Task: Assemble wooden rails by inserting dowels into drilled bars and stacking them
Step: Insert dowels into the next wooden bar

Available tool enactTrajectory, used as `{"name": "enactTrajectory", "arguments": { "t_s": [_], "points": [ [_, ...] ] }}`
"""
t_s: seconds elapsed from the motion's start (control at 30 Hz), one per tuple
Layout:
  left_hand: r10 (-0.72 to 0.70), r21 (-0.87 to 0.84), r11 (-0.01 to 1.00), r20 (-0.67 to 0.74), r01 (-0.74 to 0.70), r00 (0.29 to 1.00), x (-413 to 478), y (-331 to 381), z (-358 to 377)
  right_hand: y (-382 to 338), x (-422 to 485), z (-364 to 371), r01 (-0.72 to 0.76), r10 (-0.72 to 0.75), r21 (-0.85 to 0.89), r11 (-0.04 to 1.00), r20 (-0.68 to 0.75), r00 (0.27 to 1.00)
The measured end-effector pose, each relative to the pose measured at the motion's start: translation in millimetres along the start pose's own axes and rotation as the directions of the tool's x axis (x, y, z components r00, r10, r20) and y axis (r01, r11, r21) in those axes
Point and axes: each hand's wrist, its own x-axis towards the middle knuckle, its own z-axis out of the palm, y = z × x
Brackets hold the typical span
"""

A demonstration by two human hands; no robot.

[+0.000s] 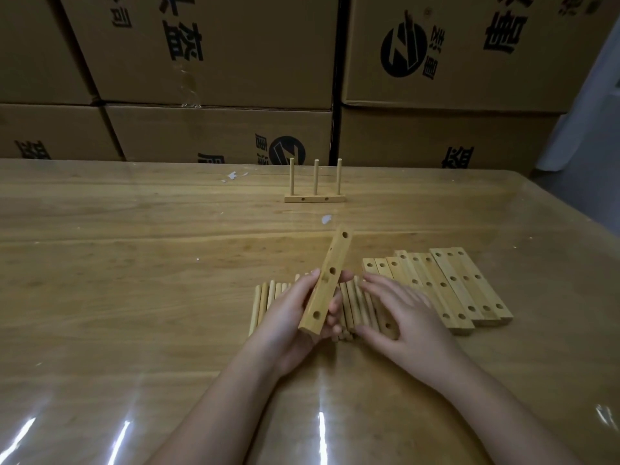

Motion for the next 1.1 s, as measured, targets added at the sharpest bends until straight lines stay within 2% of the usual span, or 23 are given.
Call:
{"name": "enactTrajectory", "arguments": {
  "t_s": [0.07,0.17,0.33,0.43,0.57,0.73,0.8,0.87,0.97,1.03,1.1],
  "points": [
    [-0.011,-0.019,1.000,0.009,0.012,1.000,0,0,0,1,1,2,0.030,-0.023,-0.094,0.995,0.070,0.997],
    [-0.015,-0.057,0.998,0.023,0.016,1.000,1,-2,2,0,2,3,0.046,-0.036,-0.131,0.990,0.075,0.997],
    [0.002,-0.133,0.991,0.017,0.000,1.000,1,-3,0,-1,1,-1,0.033,-0.032,-0.051,0.998,0.028,0.999],
    [0.011,-0.161,0.987,-0.017,-0.013,1.000,2,-1,-1,-1,0,-6,-0.023,0.023,0.007,1.000,0.025,0.999],
    [0.006,-0.192,0.981,-0.043,-0.014,0.999,2,-1,0,2,-2,-14,-0.053,0.063,0.118,0.992,-0.078,0.995],
    [0.004,-0.201,0.979,-0.041,-0.012,0.999,1,0,0,6,0,-15,-0.092,0.116,0.114,0.989,-0.220,0.969],
    [0.002,-0.199,0.980,-0.041,-0.010,0.999,0,0,0,8,2,-14,-0.126,0.172,0.174,0.977,-0.283,0.944],
    [0.001,-0.197,0.980,-0.043,-0.009,0.999,0,0,0,11,3,-14,-0.206,0.331,0.375,0.904,-0.308,0.892],
    [-0.001,-0.191,0.982,-0.048,-0.009,0.999,1,1,0,13,7,-19,-0.239,0.557,0.752,0.615,-0.200,0.806],
    [0.001,-0.188,0.982,-0.048,-0.010,0.999,1,0,-1,15,7,-22,-0.211,0.606,0.855,0.473,-0.143,0.782],
    [0.003,-0.181,0.983,-0.049,-0.012,0.999,1,0,-1,15,7,-24,-0.197,0.621,0.891,0.409,-0.114,0.775]
  ]
}}
